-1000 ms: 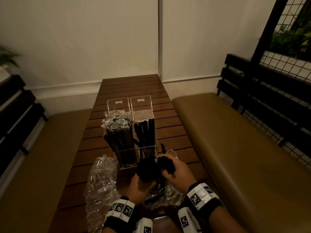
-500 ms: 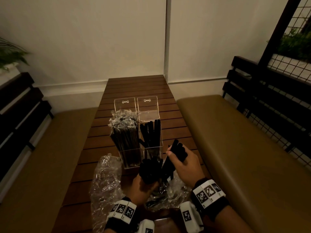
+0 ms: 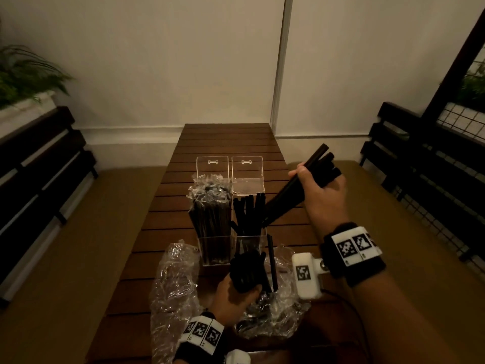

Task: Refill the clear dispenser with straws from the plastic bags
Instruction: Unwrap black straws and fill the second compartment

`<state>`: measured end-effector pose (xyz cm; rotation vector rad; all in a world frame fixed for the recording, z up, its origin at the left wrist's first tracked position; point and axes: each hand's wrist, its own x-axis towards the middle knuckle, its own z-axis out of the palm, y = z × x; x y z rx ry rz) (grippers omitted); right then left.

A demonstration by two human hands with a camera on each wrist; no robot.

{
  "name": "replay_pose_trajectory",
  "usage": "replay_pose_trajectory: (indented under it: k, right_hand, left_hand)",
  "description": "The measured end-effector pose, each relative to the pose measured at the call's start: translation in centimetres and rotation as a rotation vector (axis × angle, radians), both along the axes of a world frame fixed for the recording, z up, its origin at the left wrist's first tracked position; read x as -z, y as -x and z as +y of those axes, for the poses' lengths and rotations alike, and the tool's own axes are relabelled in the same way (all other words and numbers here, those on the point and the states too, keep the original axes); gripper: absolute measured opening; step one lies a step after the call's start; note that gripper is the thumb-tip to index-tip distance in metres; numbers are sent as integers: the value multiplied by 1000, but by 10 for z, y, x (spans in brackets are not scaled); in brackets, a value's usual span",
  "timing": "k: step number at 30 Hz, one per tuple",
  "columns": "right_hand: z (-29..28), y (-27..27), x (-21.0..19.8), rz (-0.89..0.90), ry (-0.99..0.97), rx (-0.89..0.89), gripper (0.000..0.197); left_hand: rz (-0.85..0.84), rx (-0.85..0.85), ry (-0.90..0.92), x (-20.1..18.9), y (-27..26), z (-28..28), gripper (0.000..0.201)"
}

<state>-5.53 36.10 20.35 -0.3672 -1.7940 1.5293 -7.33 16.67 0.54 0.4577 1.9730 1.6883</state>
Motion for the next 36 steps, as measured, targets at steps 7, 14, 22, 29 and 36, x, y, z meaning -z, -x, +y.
replay_pose_trajectory:
  k: [7, 14, 22, 29, 36]
  right_hand:
    - [-2, 56, 40, -172, -30, -53, 32]
    - [-8, 71, 63, -324, -201, -32, 10]
    - [-10, 75, 70, -362, -302, -42, 11]
    - [-3, 82, 45, -166, -256, 44, 19]
    - [-7, 82, 62, -260, -374, -14, 17]
  left_hand:
    - [43, -15, -3, 4, 4, 1, 35]
    - [111, 4, -2, 1, 2, -1, 36]
    - [90, 12, -10, 2, 4, 0, 33]
    - [93, 8, -16, 0, 3, 0, 32]
    - [27, 7, -59, 2, 4, 0, 35]
